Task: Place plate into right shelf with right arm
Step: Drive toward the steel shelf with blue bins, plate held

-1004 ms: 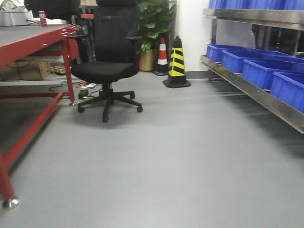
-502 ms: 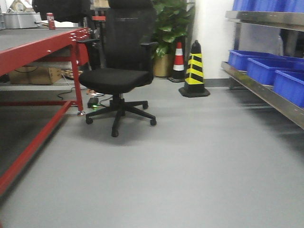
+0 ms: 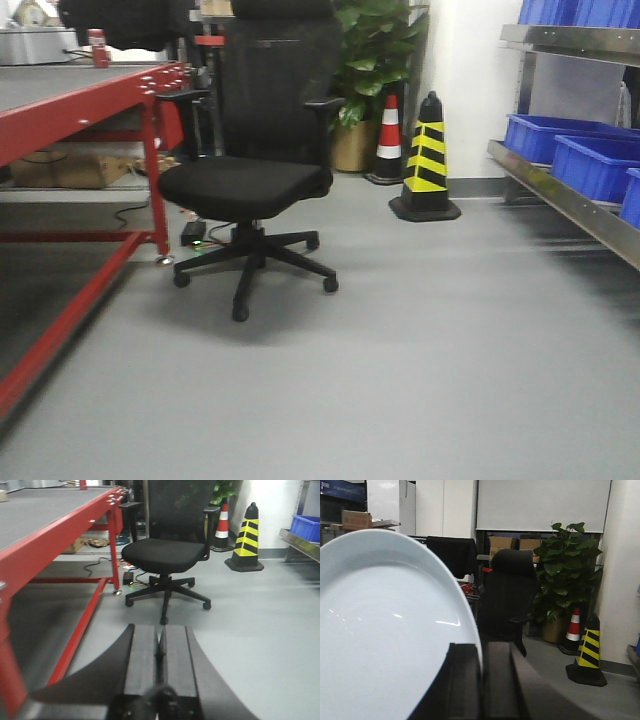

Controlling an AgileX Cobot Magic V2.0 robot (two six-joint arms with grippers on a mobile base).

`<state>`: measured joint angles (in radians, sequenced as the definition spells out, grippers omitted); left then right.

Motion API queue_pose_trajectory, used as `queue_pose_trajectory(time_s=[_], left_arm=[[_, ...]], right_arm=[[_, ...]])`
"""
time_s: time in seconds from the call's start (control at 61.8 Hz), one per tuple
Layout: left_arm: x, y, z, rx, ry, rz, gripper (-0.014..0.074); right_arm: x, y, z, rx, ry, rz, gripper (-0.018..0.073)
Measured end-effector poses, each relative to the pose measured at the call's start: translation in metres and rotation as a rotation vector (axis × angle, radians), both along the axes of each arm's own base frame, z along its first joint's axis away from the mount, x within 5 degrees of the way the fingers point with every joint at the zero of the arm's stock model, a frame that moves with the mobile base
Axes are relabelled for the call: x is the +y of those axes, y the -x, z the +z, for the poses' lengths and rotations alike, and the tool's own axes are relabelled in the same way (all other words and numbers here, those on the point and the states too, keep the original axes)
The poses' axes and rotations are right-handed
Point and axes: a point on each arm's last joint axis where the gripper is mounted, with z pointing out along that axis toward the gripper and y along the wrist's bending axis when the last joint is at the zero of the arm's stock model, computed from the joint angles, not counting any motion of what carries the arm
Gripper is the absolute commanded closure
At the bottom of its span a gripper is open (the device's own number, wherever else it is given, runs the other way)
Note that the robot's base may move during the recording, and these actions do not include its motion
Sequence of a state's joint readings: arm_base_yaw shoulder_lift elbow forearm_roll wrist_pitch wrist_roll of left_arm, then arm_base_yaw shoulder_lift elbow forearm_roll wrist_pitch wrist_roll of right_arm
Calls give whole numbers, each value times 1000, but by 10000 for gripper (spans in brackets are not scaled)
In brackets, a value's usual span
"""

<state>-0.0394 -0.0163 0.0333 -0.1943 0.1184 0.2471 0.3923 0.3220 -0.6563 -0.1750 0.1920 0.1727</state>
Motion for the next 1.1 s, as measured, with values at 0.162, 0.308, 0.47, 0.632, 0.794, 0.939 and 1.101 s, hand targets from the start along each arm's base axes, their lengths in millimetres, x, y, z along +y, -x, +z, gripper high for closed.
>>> queue_pose_trajectory(time_s=[0.162, 0.308, 0.47, 0.632, 0.794, 0.939, 1.101], left_arm=[[0, 0, 0, 0, 0, 0, 643], [0, 0, 0, 0, 0, 0, 643], [0, 0, 0, 0, 0, 0, 643], [0, 0, 0, 0, 0, 0, 643], [0, 0, 0, 0, 0, 0, 643], [0, 0, 0, 0, 0, 0, 643], [0, 0, 0, 0, 0, 0, 643]], right_arm=[[0, 0, 0, 0, 0, 0, 522], [0, 0, 0, 0, 0, 0, 522], [0, 0, 0, 0, 0, 0, 522], [0, 0, 0, 0, 0, 0, 522], [0, 0, 0, 0, 0, 0, 522], [0, 0, 0, 0, 0, 0, 522], [0, 0, 0, 0, 0, 0, 522]])
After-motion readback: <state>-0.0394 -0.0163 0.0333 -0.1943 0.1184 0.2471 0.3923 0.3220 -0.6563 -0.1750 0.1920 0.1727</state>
